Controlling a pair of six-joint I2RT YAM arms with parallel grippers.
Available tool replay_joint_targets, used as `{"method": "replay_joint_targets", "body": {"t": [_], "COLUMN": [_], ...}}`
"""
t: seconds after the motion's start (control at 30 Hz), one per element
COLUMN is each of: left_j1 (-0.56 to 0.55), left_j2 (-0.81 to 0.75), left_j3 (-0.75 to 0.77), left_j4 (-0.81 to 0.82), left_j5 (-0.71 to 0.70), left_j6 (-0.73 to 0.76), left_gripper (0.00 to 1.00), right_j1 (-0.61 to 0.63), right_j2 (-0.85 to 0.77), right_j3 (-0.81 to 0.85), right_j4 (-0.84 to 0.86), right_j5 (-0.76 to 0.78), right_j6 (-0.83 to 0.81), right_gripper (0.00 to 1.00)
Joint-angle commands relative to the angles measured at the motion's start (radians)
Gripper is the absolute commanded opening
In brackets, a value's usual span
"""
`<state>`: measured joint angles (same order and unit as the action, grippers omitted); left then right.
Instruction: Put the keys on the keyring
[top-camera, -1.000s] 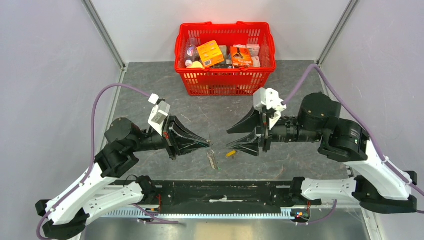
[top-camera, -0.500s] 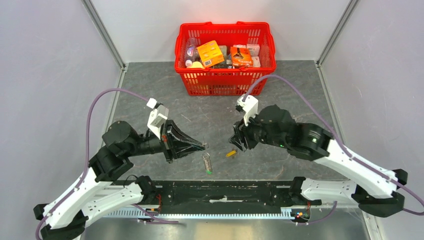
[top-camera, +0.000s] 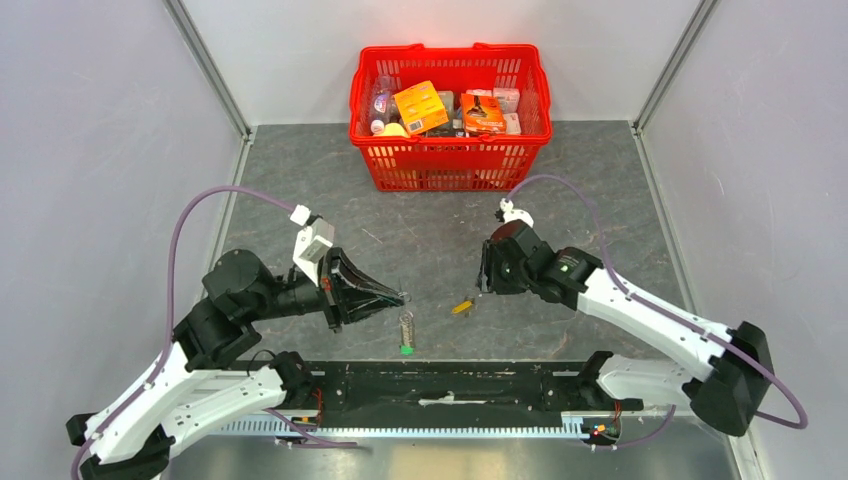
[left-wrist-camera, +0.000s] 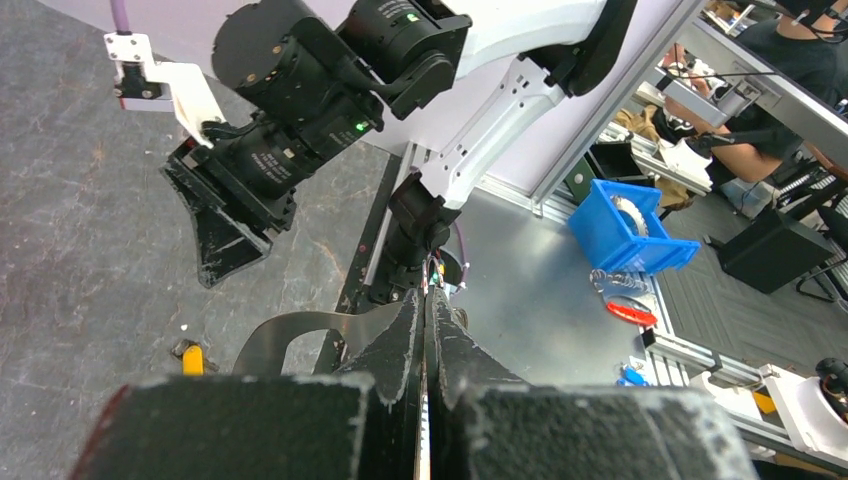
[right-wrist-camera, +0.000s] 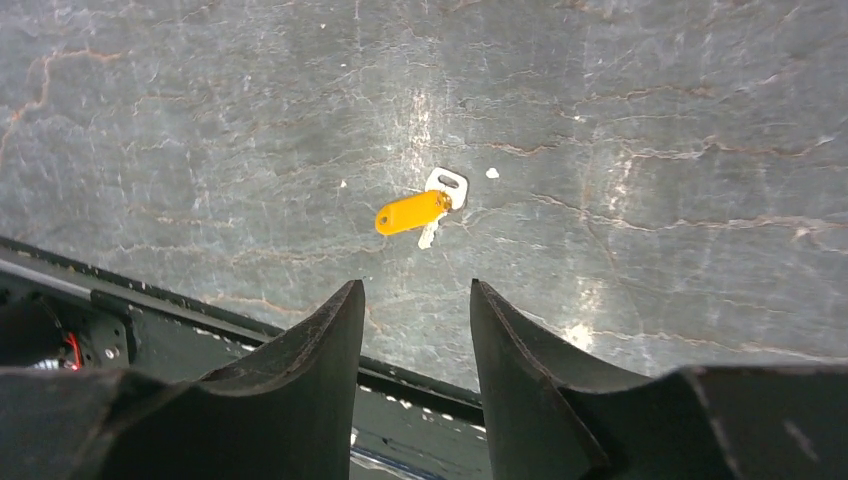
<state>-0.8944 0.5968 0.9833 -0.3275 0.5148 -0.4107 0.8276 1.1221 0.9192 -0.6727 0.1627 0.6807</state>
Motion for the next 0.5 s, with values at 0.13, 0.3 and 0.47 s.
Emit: {"method": "replay_joint_targets", "body": {"t": [0.13, 0.3, 0.47], "left_j1": [-0.003, -0.003, -0.003], "left_j2": [-0.01, -0.013, -0.02], "left_j3": [-0.032, -0.043, -0.038], "left_j4": [0.044, 0.043, 0.029], "left_j5": [0.004, 0.005, 0.002], "left_j6": [0.01, 0.013, 0.022], "left_gripper": [0.02, 0.02, 0.02], "right_j1": [-0.009, -0.008, -0.007], "right_j2": [0.109, 0.16, 0.201], "right_j3": [-0.078, -0.163, -0.245], "right_j4": [0.179, 0.286, 0.398], "right_j5": [-0.035, -0.132, -0.19], "right_j6": [0.163, 0.226, 0.294], "right_gripper": [0.5, 0.51, 0.5]}}
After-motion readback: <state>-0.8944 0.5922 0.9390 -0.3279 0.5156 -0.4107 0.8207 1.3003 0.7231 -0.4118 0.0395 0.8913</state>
